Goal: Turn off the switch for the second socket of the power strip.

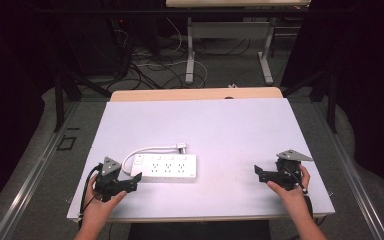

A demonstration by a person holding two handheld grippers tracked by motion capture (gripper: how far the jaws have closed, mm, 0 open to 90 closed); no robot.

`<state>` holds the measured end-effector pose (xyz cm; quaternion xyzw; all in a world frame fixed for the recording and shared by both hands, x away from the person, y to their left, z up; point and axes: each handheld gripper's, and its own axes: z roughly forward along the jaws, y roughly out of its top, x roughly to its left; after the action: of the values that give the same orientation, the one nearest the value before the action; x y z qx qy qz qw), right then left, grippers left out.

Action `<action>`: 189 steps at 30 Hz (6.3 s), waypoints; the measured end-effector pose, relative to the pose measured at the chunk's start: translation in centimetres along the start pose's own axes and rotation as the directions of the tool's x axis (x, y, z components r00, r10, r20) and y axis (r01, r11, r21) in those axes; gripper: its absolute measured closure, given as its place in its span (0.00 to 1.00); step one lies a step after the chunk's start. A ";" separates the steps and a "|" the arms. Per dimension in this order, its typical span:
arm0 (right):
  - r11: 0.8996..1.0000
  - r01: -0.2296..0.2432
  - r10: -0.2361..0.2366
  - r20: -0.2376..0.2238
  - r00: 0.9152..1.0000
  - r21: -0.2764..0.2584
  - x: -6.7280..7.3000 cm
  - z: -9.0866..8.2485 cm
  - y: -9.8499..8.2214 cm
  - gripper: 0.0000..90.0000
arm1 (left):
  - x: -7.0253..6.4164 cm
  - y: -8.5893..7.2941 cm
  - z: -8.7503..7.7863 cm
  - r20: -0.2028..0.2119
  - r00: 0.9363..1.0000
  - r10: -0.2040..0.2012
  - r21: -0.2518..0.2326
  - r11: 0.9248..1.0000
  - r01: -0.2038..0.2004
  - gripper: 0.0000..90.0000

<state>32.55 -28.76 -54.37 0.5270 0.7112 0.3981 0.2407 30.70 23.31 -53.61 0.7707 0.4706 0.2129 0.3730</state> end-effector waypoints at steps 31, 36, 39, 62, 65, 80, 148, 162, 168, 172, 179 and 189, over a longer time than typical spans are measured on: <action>1.000 0.009 -0.009 -0.012 1.000 0.014 0.3 0.4 -0.2 0.01 | -1.8 0.5 0.8 0.128 0.987 0.099 -0.006 0.995 -0.099 0.25; 1.000 0.010 -0.010 -0.014 1.000 0.015 0.3 0.4 -0.2 0.01 | -2.2 0.7 0.7 0.136 0.985 0.109 0.002 0.994 -0.110 0.25; 1.000 0.012 -0.012 -0.014 1.000 0.014 0.3 0.4 -0.2 0.01 | -2.3 0.7 0.7 0.141 0.985 0.103 0.003 0.995 -0.104 0.25; 1.000 0.022 -0.022 -0.007 1.000 0.021 0.5 0.4 -0.2 0.01 | -2.8 2.0 0.4 0.159 0.983 0.089 0.020 0.995 -0.093 0.33; 0.999 0.031 -0.031 -0.002 1.000 0.017 0.5 0.4 -0.2 0.01 | -3.0 2.3 0.3 0.162 0.983 0.083 0.022 0.996 -0.088 0.34; 1.000 0.021 -0.021 -0.001 1.000 0.023 0.7 0.3 -0.3 0.01 | -2.8 4.2 0.0 0.159 0.986 0.058 0.016 0.998 -0.062 0.36; 0.999 0.009 -0.009 -0.017 1.000 0.039 0.7 0.7 -0.5 0.02 | -4.7 11.5 3.3 0.201 0.978 -0.058 0.124 0.992 0.034 0.67; 0.999 0.010 -0.010 -0.021 1.000 0.037 0.6 0.7 -0.5 0.02 | -5.8 12.4 5.0 0.192 0.969 -0.157 0.259 0.960 0.104 0.73; 0.999 0.008 -0.008 -0.021 1.000 0.038 0.6 0.7 -0.5 0.02 | -5.9 12.6 5.6 0.165 0.969 -0.182 0.293 0.948 0.128 0.78; 0.999 0.007 -0.007 -0.022 1.000 0.038 0.6 0.7 -0.5 0.02 | -6.0 12.6 5.9 0.157 0.970 -0.188 0.298 0.945 0.135 0.80; 0.999 0.008 -0.007 -0.023 1.000 0.038 0.5 0.8 -0.5 0.02 | -5.9 12.7 6.5 0.148 0.969 -0.199 0.327 0.934 0.142 0.83; 0.999 0.007 -0.006 -0.024 1.000 0.038 0.5 0.8 -0.5 0.03 | -6.1 12.3 7.9 0.130 0.969 -0.210 0.348 0.925 0.154 0.88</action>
<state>32.66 -28.10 -55.20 0.5242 0.7234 0.3900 0.2233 40.16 11.57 -48.91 0.7908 0.5371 0.0295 0.2922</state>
